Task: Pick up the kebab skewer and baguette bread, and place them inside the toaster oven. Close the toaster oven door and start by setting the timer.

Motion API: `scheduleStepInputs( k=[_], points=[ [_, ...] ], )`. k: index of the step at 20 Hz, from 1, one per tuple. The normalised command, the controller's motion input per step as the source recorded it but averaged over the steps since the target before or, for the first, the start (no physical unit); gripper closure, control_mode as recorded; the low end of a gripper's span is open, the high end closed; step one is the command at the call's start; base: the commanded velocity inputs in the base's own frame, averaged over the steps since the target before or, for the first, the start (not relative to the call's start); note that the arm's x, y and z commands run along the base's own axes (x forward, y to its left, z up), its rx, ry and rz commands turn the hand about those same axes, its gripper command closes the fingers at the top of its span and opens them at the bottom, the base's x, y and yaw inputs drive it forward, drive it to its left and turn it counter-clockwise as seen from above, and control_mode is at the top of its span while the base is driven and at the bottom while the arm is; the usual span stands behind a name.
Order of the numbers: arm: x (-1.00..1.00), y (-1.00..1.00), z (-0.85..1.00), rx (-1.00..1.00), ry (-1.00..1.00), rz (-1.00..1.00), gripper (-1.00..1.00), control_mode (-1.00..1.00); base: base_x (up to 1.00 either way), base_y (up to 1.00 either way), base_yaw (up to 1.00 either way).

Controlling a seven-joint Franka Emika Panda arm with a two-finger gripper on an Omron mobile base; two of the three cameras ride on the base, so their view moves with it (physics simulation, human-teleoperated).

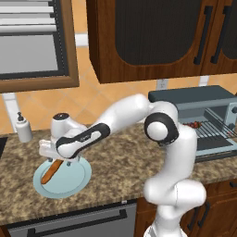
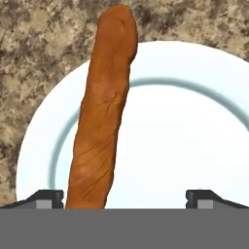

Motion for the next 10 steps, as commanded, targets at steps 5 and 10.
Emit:
scheduleStepInputs(
  k=[5, 10],
  points=[
    [0.19, 0.34, -0.26, -0.06, 0.00, 0.00, -1.00, -1.00, 0.00, 0.00, 0.00],
    [0.22, 0.07, -0.01, 0.00, 0.01, 0.00, -1.00, -1.00, 0.00, 0.00, 0.00]
  ],
)
